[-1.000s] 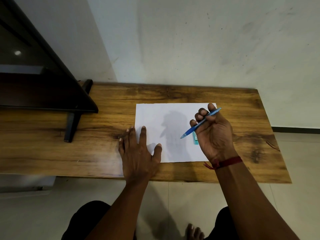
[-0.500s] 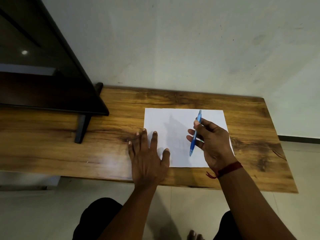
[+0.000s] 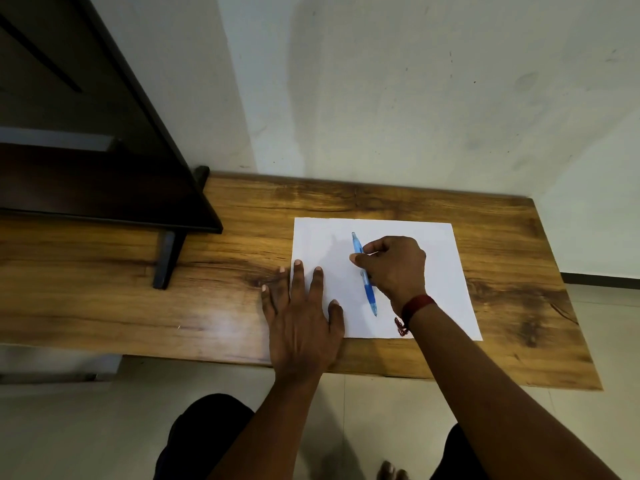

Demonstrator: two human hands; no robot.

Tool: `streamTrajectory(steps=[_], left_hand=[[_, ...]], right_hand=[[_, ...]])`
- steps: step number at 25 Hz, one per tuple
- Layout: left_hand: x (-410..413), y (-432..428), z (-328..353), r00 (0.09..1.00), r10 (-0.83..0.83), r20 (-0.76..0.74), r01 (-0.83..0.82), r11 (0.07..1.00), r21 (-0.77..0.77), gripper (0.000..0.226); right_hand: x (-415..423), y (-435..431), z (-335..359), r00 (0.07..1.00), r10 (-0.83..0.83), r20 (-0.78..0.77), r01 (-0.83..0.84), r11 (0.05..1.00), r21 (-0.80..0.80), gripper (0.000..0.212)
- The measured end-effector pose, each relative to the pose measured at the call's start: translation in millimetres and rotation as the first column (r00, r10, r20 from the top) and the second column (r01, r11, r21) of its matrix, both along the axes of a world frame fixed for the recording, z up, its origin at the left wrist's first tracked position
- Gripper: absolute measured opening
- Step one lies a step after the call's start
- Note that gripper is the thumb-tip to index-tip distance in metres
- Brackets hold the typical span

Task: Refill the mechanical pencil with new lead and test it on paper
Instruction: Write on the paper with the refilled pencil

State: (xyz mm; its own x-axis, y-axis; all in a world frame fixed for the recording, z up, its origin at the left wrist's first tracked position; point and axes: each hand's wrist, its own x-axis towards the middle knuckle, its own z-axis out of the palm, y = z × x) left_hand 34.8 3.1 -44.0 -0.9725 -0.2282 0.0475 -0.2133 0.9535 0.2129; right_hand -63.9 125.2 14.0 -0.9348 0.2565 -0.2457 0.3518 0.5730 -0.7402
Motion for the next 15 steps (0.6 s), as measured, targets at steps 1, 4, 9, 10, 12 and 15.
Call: streamTrajectory(steps=[1,4,9,10,12,15], left_hand=[[0.2,-0.4,-0.5,1.000,0.000,0.001,0.000,1.000,-0.003,0.064],[0.2,-1.4,-1.6,1.000,0.011,0.004,-0.011,1.000,-0.006,0.064],[-1.1,-1.5,-4.1,1.000,0.013,0.001,-0.013,1.000,-0.012,0.065],[-2.0,-2.4,-6.2,1.000,0.014,0.002,-0.014,1.000,-0.012,0.065],[-3.8,-3.0,-8.6,1.000,0.009,-0.002,-0.009,1.000,-0.017,0.065],[-4.5,-4.0,-7.3,1.000,0.004,0.002,-0.004,1.000,-0.002,0.065]], right_hand=[[-1.0,-0.8,-3.1,1.000,0.005,-0.018,-0.003,0.995,0.101,0.027],[-0.5,-0.5,-12.7,0.999,0.025,-0.046,-0.015,0.975,0.222,0.029],[-1.7,3.5,-26.2,0.999,0.040,-0.021,-0.034,0.970,0.240,0.032],[-2.2,3.6,-29.3,0.999,0.032,-0.018,-0.027,0.971,0.237,0.032],[-3.4,4.3,-32.2,1.000,0.015,-0.025,-0.009,0.975,0.221,0.032],[0.3,6.9,-29.0,0.999,0.006,-0.044,0.003,0.979,0.205,0.034]])
